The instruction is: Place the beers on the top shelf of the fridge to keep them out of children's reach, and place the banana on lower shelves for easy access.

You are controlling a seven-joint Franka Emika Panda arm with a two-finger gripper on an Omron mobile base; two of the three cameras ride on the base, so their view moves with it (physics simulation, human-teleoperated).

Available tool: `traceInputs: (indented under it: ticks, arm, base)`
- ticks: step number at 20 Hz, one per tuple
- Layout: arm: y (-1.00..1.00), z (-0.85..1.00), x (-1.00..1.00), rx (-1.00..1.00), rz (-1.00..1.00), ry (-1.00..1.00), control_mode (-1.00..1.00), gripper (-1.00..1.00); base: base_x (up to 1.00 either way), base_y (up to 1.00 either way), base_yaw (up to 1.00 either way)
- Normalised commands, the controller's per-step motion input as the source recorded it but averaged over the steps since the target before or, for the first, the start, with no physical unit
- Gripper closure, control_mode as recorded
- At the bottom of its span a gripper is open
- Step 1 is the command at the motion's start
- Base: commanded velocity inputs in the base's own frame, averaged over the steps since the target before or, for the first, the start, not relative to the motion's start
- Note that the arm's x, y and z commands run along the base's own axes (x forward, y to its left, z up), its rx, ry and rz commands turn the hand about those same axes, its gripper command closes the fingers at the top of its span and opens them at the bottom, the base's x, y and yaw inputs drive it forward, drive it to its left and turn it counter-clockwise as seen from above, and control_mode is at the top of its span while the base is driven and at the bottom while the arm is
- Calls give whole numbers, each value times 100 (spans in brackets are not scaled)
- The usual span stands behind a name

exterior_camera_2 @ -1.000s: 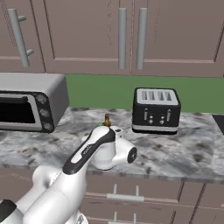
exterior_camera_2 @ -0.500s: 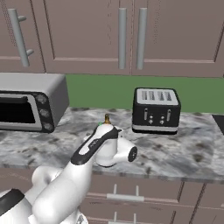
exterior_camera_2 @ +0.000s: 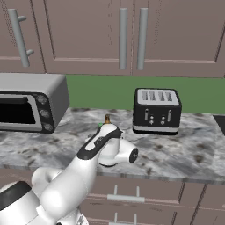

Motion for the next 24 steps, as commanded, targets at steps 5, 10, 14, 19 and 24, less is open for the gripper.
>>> traceInputs:
  ticks: [5,10,14,19,24]
  arm:
    - [0,-11,11,0,0,0,-100,-100]
    - [0,-10,13,0,-2,0,-100,-100]
    - [0,-7,16,0,-5,0,-100,-100]
    - [0,-5,17,0,-5,0,-100,-100]
    - [0,-6,16,0,-6,0,-100,-100]
  base:
    - [0,0,0]
    - [0,0,0]
    - [0,0,0]
    - [0,0,0]
    - [0,0,0]
